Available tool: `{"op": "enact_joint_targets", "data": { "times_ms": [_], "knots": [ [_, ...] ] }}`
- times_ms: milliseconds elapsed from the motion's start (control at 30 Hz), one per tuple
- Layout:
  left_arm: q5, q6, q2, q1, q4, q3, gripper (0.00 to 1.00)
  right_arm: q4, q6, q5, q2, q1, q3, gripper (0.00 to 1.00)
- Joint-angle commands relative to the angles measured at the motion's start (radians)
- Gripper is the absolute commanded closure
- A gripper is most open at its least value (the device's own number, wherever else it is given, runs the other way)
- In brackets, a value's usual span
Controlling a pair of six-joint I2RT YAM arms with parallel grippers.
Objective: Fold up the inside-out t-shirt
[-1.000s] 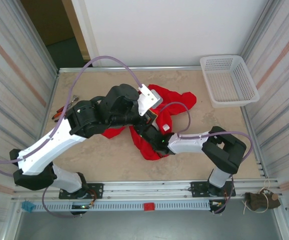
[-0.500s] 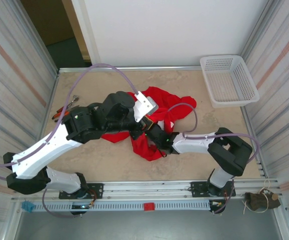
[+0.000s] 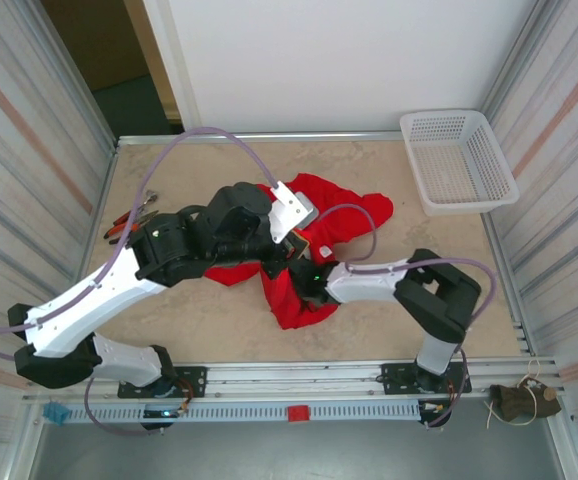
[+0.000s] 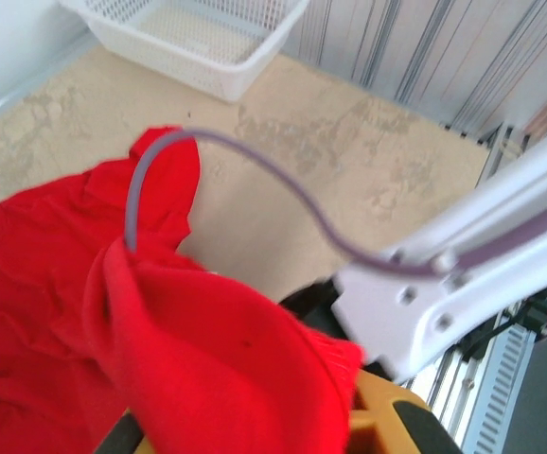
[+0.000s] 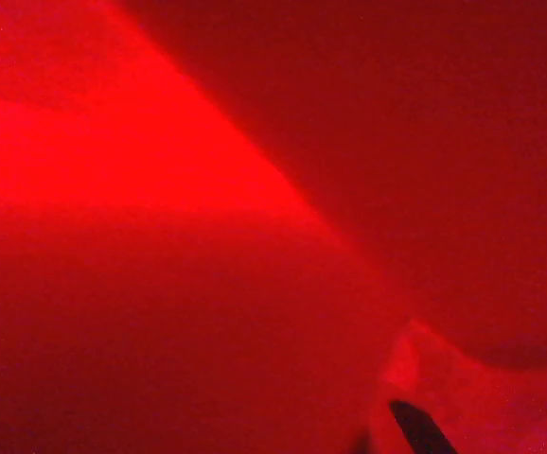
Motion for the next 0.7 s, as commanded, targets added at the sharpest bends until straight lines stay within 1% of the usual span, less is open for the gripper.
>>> {"op": "enact_joint_targets", "data": {
  "times_ms": [0, 100, 333, 500, 600, 667],
  "knots": [
    [0.037, -0.002, -0.012, -0.008, 0.046, 0.089, 1.00, -0.108, 0.088, 0.068, 0.070, -0.011, 0.057, 1.00],
    [0.050, -0.005, -0.026, -0.007, 0.066, 0.119, 1.00, -0.120, 0.098, 0.035, 0.103, -0.046, 0.084, 1.00],
    [0.068, -0.011, -0.039, -0.007, 0.080, 0.108, 1.00, -0.144, 0.023, -0.043, 0.157, -0.110, 0.162, 1.00],
    [0.126, -0.015, -0.048, -0.010, 0.112, 0.082, 1.00, -0.209, -0.006, -0.084, 0.222, -0.139, 0.257, 1.00],
    [0.119, -0.008, -0.076, -0.010, 0.141, 0.066, 1.00, -0.217, -0.015, -0.108, 0.250, -0.158, 0.279, 0.79],
    [0.101, -0.002, -0.085, -0.007, 0.142, 0.066, 1.00, -0.219, -0.027, -0.123, 0.262, -0.162, 0.286, 0.68]
  ]
}}
